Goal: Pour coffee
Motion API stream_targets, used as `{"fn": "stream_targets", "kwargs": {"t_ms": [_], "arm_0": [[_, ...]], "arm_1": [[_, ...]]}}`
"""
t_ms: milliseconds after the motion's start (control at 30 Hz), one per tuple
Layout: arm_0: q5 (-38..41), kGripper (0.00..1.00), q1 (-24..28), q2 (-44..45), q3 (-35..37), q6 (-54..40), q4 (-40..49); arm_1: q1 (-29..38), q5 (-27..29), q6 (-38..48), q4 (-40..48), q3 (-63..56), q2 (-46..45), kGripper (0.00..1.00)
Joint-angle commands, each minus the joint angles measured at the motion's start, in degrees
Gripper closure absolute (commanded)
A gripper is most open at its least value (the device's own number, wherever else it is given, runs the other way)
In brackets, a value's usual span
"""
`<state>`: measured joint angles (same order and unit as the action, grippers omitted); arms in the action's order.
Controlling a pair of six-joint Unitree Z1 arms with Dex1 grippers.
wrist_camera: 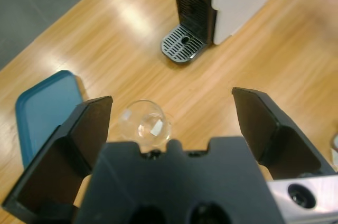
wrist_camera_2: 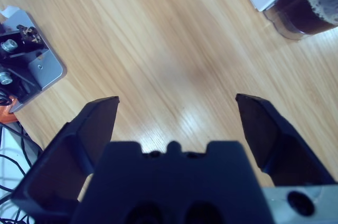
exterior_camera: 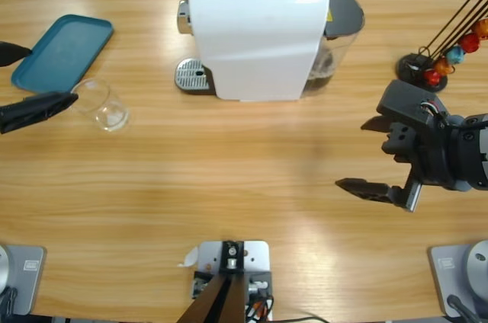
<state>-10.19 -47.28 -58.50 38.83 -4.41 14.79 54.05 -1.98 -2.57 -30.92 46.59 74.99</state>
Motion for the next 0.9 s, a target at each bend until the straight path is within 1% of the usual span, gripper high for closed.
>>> {"fn": "stream_targets", "kwargs": {"t_ms": [33, 133, 167, 233, 333, 367, 400, 433, 500, 600, 733, 833, 900], "arm_0": [[8.2, 0.043, 3.9, 0.3, 10.3, -2.6, 5.0], [17.6, 0.074, 8.4, -1.8, 15.9, 0.2, 5.3], [21.1, 0.104, 10.1, -2.8, 17.1, 1.8, 5.2], [28.3, 0.124, 14.0, -5.1, 19.0, 4.9, 5.0], [43.6, 0.158, 22.2, -9.6, 20.7, 11.6, 3.8], [48.9, 0.181, 24.9, -11.5, 20.7, 13.7, 2.4], [53.2, 0.184, 27.2, -13.6, 20.6, 15.9, 0.4], [54.5, 0.184, 28.2, -15.1, 20.6, 18.2, -1.2], [54.7, 0.169, 29.1, -17.5, 20.7, 22.3, -3.5], [56.1, 0.125, 30.9, -21.9, 21.4, 24.4, -5.3], [61.8, 0.133, 31.2, -31.9, 25.9, 27.0, -6.8], [63.1, 0.138, 31.2, -35.9, 27.0, 31.0, -11.0], [65.4, 0.142, 31.0, -37.9, 27.9, 32.6, -12.7]], "arm_1": [[0.6, -0.4, 0.5, -0.2, 0.4, 2.7, 0.018], [0.6, -0.4, 0.5, -0.2, 0.5, 2.8, 0.018], [0.6, -0.4, 0.5, -0.2, 0.5, 2.9, 0.018], [0.6, -0.4, 0.5, -0.2, 0.5, 3.0, 0.018], [0.6, -0.4, 0.5, -0.2, 0.6, 3.2, 0.018], [0.6, -0.4, 0.5, -0.2, 0.6, 3.2, 0.018], [0.6, -0.4, 0.5, -0.2, 0.6, 3.2, 0.018], [0.6, -0.4, 0.5, -0.2, 0.6, 3.2, 0.018], [0.6, -0.4, 0.5, -0.2, 0.6, 3.1, 0.018], [0.6, -0.4, 0.5, -0.2, 0.5, 3.0, 0.018], [0.6, -0.4, 0.5, -0.2, 0.5, 3.0, 0.018], [0.6, -0.4, 0.5, -0.2, 0.5, 3.3, 0.018], [0.6, -0.3, 0.5, -0.2, 0.6, 3.4, 0.018]]}}
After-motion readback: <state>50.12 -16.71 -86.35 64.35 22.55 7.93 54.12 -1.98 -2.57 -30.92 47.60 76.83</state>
